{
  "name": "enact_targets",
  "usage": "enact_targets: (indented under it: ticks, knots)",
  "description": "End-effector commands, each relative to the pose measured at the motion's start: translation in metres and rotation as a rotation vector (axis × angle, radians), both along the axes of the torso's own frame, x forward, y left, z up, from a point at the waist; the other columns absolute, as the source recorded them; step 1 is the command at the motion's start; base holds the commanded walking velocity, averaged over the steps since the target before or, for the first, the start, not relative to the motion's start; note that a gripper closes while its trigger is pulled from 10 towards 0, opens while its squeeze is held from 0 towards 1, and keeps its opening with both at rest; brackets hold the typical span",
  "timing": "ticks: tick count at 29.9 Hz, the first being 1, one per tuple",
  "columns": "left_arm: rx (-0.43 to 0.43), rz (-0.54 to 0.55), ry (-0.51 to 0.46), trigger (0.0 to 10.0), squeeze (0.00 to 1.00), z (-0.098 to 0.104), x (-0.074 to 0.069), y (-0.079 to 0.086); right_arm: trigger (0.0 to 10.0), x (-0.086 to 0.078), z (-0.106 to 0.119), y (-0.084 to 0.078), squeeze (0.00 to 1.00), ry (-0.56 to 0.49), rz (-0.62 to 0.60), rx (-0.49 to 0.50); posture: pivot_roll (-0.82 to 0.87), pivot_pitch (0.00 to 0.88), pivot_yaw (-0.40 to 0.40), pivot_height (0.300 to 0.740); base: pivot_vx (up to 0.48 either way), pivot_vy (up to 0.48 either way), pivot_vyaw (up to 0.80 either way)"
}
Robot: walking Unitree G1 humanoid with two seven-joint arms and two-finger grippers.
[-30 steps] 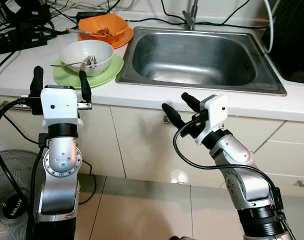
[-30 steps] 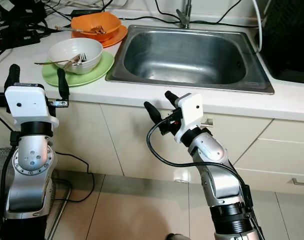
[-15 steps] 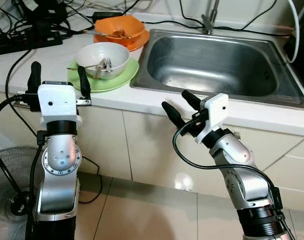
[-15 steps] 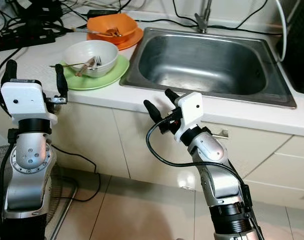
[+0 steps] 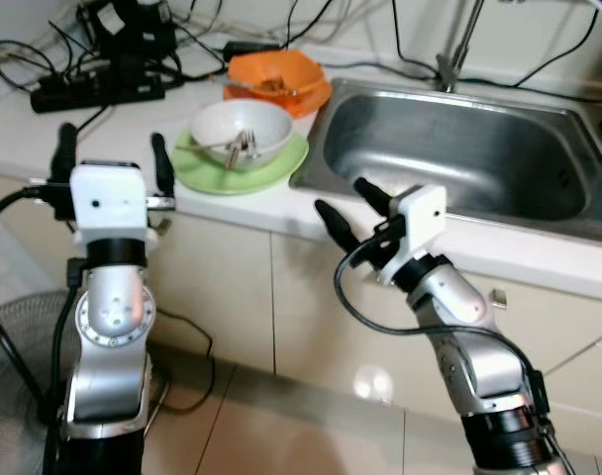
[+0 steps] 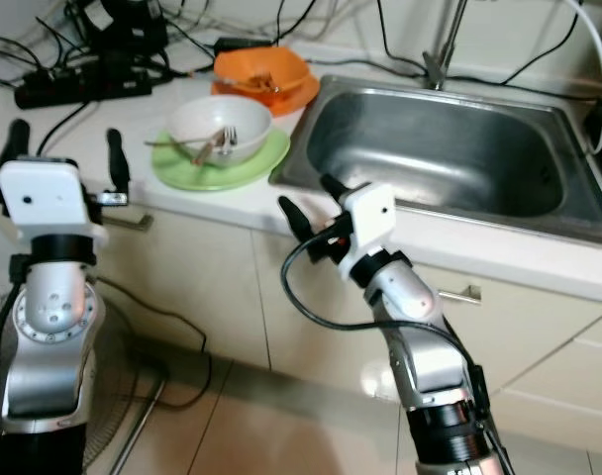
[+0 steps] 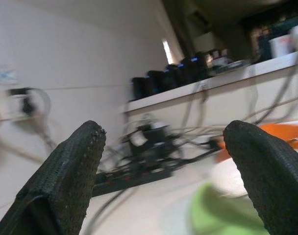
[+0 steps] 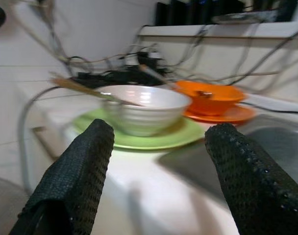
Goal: Kitchen organization
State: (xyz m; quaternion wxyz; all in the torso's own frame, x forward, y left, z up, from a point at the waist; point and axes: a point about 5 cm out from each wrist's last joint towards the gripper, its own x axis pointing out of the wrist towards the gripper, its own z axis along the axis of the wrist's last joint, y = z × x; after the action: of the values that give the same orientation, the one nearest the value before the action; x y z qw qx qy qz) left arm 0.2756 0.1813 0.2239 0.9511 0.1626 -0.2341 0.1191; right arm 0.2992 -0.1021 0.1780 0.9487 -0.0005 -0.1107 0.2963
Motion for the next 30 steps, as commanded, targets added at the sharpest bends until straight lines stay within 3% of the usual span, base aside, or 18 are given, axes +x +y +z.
enact_targets:
  ticks: [1, 10, 15, 30]
  knots:
    - [0.008, -0.012, 0.007, 10.0, 0.0, 0.0002, -0.0002, -0.0015, 10.0, 0.0028, 0.003, -0.003, 0.0, -0.018, -0.026, -0.011, -0.03, 0.044, 0.021, 0.74, 0.442, 0.0, 0.0]
    - [0.012, -0.022, 0.024, 10.0, 0.0, -0.0031, 0.0004, -0.0034, 10.0, 0.0042, 0.001, -0.0053, 0.0, -0.009, -0.055, -0.009, -0.03, 0.044, 0.026, 0.74, 0.307, 0.0, -0.09]
    - [0.008, -0.022, 0.03, 10.0, 0.0, -0.0044, 0.001, -0.0027, 10.0, 0.0049, 0.0, -0.0049, 0.0, -0.003, -0.058, -0.007, -0.03, 0.047, 0.025, 0.74, 0.355, 0.0, -0.8]
    - [0.014, -0.054, 0.003, 10.0, 0.0, -0.0014, -0.0008, -0.0081, 10.0, 0.0055, -0.0017, -0.0042, 0.0, 0.002, -0.061, -0.004, -0.02, 0.044, 0.026, 0.74, 0.0, 0.0, -0.8]
